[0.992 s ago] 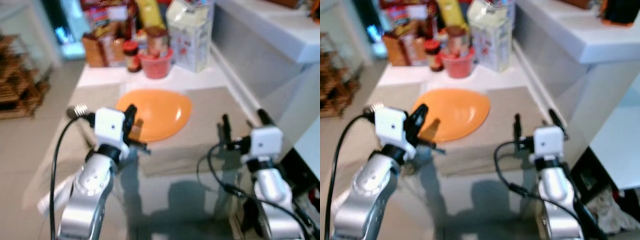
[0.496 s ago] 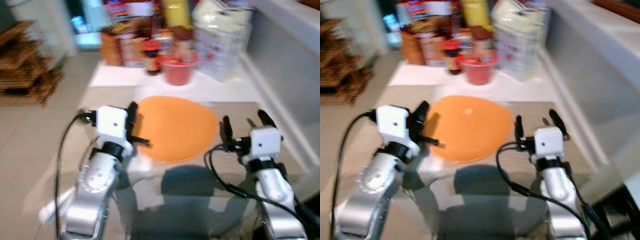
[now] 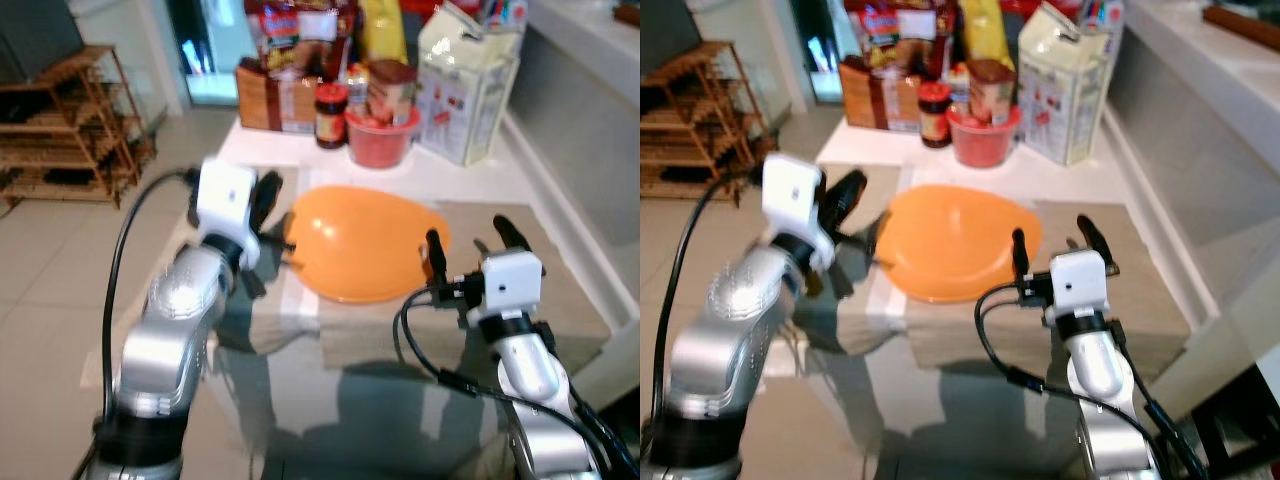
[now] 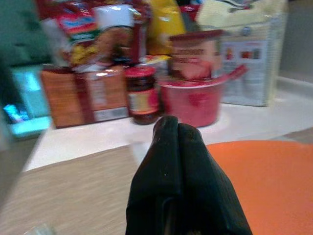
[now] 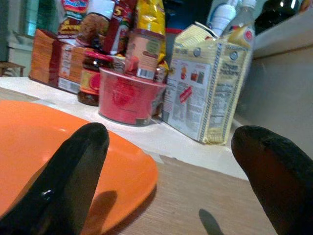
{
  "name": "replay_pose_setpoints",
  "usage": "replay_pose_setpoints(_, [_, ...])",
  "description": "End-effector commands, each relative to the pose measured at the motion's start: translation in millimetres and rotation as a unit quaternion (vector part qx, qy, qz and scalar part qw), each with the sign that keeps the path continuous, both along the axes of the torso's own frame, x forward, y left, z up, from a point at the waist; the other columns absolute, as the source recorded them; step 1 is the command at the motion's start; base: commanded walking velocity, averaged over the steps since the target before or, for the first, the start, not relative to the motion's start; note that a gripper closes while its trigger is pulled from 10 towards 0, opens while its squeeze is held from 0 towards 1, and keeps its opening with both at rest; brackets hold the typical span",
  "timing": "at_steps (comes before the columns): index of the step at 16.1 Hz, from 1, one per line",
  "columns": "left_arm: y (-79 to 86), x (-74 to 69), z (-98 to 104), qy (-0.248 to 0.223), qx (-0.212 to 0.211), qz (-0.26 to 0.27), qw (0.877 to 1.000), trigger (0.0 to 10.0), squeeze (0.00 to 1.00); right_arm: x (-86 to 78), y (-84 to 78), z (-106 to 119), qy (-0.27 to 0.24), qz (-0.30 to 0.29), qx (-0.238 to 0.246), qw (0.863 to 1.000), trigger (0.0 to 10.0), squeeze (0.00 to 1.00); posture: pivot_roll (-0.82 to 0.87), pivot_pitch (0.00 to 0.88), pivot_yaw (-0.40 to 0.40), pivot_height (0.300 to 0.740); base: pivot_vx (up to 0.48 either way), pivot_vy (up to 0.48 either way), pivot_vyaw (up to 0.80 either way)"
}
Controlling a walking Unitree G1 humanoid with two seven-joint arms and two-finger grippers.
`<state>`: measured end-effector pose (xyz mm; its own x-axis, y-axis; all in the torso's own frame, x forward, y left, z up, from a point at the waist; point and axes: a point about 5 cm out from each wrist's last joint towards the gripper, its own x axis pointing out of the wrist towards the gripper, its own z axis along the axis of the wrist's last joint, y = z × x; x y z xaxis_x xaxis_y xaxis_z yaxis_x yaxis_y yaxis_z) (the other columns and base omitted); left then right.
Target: Setting the table
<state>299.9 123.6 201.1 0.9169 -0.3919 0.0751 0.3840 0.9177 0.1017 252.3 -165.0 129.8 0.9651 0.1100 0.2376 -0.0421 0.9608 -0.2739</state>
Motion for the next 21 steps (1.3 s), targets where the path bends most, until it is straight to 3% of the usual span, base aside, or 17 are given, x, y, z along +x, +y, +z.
replay_pose_setpoints(1, [-0.6,3.8,-7.1,0.031,-0.003,-0.012,0.999,10.0,0.00,0.2,1.0,0.5,0.001,-0.002,0.001,1.000,10.0,0.00,-0.03,0.000,0.052,0.740,0.000,0.000,0.00])
replay_pose_setpoints(3, [-0.5,14.9,-19.8,0.080,0.006,-0.024,0.997,10.0,0.00,-1.8,0.6,1.7,0.000,-0.005,0.005,1.000,10.0,0.00,-0.04,0.000,0.059,0.740,0.000,0.000,0.00])
replay_pose_setpoints(7, [16.4,30.4,-20.7,0.096,0.012,-0.009,0.995,10.0,0.00,-5.5,-3.1,5.8,-0.003,-0.004,0.006,1.000,10.0,0.00,-0.05,0.000,0.057,0.740,0.000,0.000,0.00])
replay_pose_setpoints(11, [2.8,23.9,-15.4,0.101,0.016,-0.066,0.993,10.0,0.00,-7.3,-2.9,7.5,-0.002,-0.003,0.014,1.000,10.0,0.00,-0.05,0.000,0.061,0.740,0.000,0.000,0.00])
replay_pose_setpoints(14, [0.6,23.2,-16.2,0.110,0.015,-0.079,0.991,10.0,0.00,-7.8,-2.3,9.1,-0.003,-0.004,0.016,1.000,10.0,0.00,-0.05,0.000,0.061,0.740,0.000,0.000,0.00])
replay_pose_setpoints(21, [-1.1,29.5,-40.2,0.162,0.032,-0.086,0.982,10.0,0.00,-9.7,-2.6,11.6,-0.001,-0.003,0.015,1.000,10.0,0.00,-0.06,0.000,0.059,0.740,0.000,0.000,0.00])
